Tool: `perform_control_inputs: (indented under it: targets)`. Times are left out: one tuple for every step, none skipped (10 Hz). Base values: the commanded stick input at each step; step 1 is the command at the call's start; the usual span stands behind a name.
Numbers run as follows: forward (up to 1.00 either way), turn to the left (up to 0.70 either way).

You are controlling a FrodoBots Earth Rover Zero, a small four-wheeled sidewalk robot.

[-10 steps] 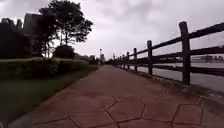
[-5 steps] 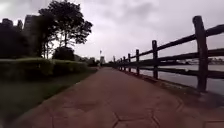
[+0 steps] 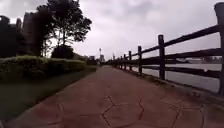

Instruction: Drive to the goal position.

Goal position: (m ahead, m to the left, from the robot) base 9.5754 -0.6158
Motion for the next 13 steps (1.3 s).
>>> perform_control_inputs:
  targets:
    - [1.0,0.0]
    - [1.0,0.0]
    - [1.0,0.0]
    - [1.0,0.0]
    - [1.0,0.16]
    - [1.0,0.39]
    - [1.0,0.05]
    - [1.0,0.0]
    - [1.0,0.0]
    - [1.0,0.0]
    - [1.0,0.0]
    - [1.0,0.0]
    - [1.0,0.3]
